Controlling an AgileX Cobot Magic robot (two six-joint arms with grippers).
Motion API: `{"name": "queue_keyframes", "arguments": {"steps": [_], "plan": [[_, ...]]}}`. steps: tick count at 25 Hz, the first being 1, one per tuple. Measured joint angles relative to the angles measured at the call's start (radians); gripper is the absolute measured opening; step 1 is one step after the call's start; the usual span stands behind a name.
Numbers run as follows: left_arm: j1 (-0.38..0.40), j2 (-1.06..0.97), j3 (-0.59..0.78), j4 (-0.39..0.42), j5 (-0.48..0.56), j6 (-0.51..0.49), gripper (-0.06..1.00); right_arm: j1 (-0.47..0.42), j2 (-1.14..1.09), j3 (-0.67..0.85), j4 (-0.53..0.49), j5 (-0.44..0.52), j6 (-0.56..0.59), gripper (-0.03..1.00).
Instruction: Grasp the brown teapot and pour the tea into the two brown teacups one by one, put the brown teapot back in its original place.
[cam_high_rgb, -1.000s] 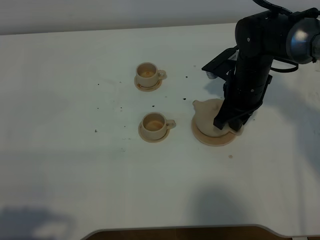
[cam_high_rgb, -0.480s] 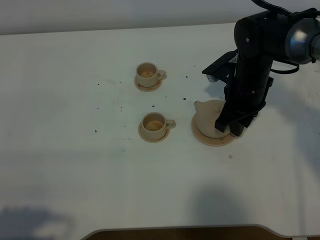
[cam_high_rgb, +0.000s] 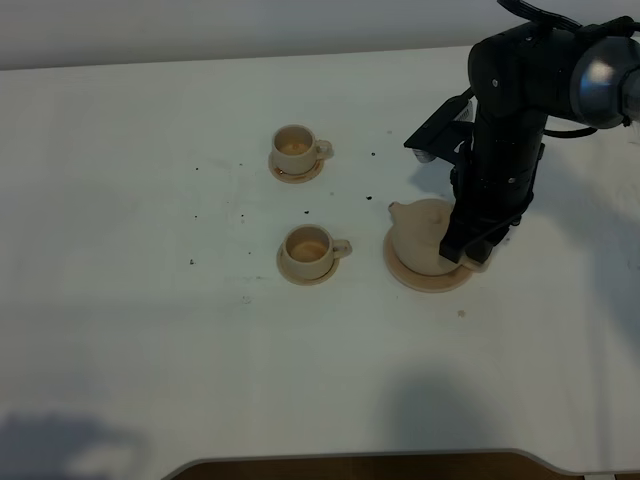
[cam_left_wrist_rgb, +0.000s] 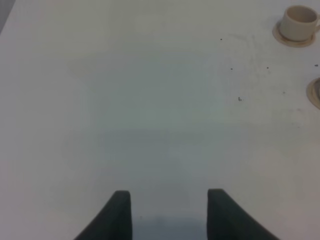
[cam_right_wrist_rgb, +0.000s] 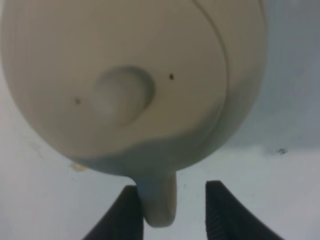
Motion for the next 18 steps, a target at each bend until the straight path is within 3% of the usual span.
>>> {"name": "queue_keyframes", "arguments": {"steps": [18], "plan": [[0.000,0.000,0.000,0.000,0.000,0.000,0.37,0.020,0.000,0.000,-0.018,-0.017,-0.090,0.33]]}}
